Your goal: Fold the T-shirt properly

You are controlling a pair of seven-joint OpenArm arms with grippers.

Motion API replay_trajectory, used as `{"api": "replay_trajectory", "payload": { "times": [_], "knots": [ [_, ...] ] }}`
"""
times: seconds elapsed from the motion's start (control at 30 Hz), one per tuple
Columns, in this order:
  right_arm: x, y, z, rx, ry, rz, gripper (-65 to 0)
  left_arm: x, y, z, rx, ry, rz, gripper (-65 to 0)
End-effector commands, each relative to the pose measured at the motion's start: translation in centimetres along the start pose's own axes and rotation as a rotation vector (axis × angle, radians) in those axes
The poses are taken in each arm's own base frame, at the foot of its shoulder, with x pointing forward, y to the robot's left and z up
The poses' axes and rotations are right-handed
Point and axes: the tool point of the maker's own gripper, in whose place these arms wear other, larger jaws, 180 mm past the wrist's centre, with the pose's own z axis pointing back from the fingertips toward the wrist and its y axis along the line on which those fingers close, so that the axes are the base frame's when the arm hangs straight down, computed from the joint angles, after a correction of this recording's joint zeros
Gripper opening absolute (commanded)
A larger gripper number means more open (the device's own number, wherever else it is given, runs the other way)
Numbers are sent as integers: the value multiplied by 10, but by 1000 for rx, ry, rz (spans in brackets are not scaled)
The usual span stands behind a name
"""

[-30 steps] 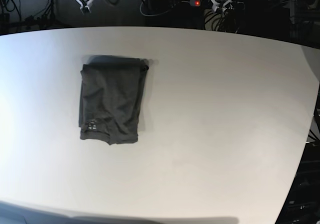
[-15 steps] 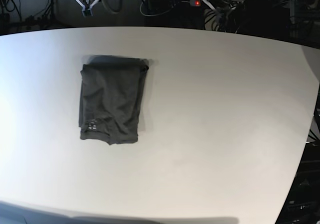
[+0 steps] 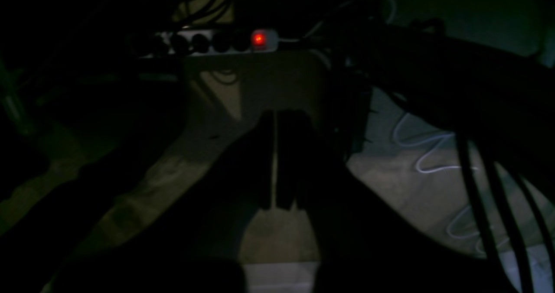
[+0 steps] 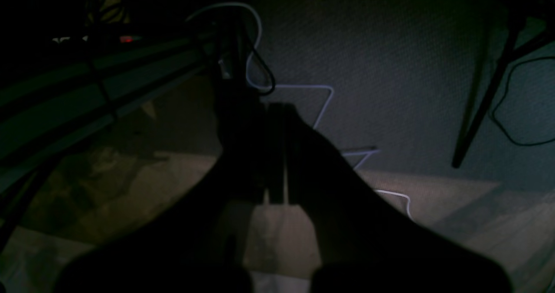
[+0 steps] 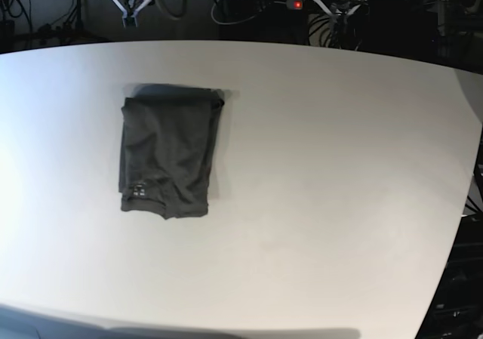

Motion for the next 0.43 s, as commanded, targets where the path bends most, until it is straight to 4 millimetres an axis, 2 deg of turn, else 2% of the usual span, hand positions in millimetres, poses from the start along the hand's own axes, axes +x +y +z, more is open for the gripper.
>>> {"api": "replay_trajectory", "payload": {
  "times": [0.0,0.17,0.4],
  "knots": [
    [8,-9,1,-26,-42,-2,-643,1,2,0,2,-6,4,-628],
    [12,-12,4,-42,-102,-75,-643,1,3,0,3,-7,9,-628],
    [6,-11,5,-40,-91,-75,-643,1,4,1,9,-8,12,-628]
  ]
}}
